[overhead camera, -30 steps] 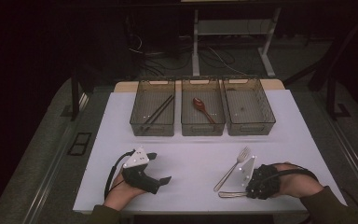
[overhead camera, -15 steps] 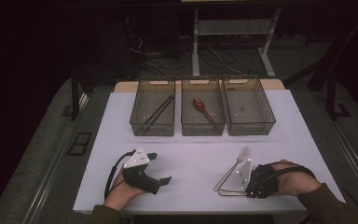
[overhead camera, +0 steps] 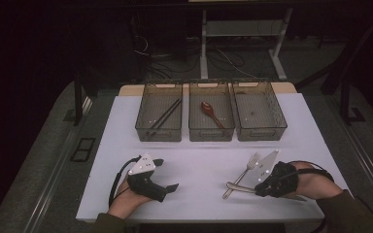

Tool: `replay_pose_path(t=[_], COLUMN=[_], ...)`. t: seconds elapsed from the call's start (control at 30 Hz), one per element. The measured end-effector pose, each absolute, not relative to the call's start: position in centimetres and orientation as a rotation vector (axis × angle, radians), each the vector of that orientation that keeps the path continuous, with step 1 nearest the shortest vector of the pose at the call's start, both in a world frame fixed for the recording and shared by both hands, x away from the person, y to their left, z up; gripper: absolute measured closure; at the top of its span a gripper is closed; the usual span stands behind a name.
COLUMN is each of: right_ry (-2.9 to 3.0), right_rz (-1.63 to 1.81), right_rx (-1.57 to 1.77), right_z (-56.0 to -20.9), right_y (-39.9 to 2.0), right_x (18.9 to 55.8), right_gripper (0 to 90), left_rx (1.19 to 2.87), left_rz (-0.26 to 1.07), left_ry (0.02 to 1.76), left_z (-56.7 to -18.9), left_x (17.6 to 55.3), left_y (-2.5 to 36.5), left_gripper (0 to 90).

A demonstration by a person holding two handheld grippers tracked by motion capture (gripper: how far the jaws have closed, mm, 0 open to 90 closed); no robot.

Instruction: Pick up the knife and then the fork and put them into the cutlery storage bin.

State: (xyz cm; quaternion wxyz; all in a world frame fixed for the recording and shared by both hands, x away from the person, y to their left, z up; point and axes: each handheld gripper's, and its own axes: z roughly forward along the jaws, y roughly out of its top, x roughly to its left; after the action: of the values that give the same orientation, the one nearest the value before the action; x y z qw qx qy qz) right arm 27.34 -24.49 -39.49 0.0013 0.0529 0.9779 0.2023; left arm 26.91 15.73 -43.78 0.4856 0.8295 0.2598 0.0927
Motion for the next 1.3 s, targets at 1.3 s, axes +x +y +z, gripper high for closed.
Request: replay_pose_path(t=[1.3], right_ry=[2.388], right_rz=[1.212], right_rx=[1.036], right_z=[-33.9], right_y=[-29.0], right_x=[37.5], right_gripper=[78.7], left_rx=[2.022], left_rz=[0.227], left_ry=[0.639], left_z=[-44.0], left_x=[27.2], left_y=[16.2], left_gripper=[0.0])
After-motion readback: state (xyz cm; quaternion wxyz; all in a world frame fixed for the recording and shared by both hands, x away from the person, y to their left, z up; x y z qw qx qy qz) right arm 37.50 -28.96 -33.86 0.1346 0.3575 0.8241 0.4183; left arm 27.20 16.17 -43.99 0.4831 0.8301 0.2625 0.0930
